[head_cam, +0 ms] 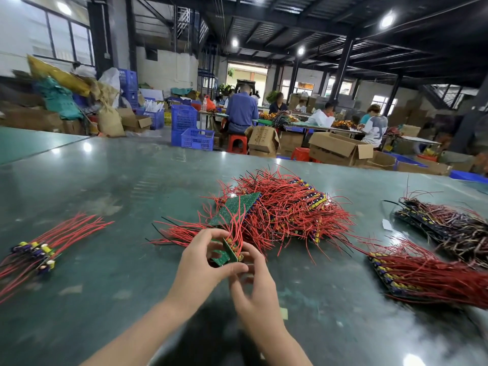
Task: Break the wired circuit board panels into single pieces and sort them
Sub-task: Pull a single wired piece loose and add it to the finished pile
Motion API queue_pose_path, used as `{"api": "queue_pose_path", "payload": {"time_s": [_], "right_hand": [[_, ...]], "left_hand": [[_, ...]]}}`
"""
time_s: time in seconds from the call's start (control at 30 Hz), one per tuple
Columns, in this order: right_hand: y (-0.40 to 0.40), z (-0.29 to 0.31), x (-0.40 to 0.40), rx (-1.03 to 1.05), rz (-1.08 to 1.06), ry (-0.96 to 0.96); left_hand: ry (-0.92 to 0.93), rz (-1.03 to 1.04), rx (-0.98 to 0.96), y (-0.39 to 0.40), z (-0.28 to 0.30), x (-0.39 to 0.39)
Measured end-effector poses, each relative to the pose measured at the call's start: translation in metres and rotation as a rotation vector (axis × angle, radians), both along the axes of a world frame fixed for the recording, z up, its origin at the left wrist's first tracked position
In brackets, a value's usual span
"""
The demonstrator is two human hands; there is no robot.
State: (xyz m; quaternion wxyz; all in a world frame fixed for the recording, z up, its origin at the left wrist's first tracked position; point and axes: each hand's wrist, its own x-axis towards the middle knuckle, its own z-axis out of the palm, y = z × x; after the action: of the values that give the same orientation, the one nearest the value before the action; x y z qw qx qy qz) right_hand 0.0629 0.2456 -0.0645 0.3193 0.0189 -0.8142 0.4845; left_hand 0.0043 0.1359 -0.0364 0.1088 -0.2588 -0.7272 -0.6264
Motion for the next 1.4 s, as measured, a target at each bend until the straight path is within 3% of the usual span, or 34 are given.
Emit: {"api": "queue_pose_path", "payload": {"time_s": [0.17,0.27,0.33,0.53,1.0,1.4], "right_hand": [[0.001,-0.003,-0.002,0.018,0.008,-0.037],[0.002,-0.004,-0.004,-0.085,0.014,-0.073],[0.001,-0.003,-0.004,-0.161,0.038,-0.103],[0.004,0.0,-0.003,-0.271,0.055,-0.104],[0.005,-0.001,-0.004,-0.108,0.053,-0.108],[0.002,-0.002,-0.003,-0.085,0.015,-0.074]], "left_hand": [[-0.214,-0.11,0.183,-0.008,-0.011,0.002],[-0.332,-0.151,0.345,-0.016,-0.023,0.0],[-0.358,-0.133,0.347,-0.018,-0.027,-0.002],[-0.306,-0.095,0.305,-0.015,-0.025,-0.001],[-0.238,-0.057,0.209,-0.017,-0.027,0.005],[-0.248,-0.051,0.256,-0.013,-0.03,0.008]]}}
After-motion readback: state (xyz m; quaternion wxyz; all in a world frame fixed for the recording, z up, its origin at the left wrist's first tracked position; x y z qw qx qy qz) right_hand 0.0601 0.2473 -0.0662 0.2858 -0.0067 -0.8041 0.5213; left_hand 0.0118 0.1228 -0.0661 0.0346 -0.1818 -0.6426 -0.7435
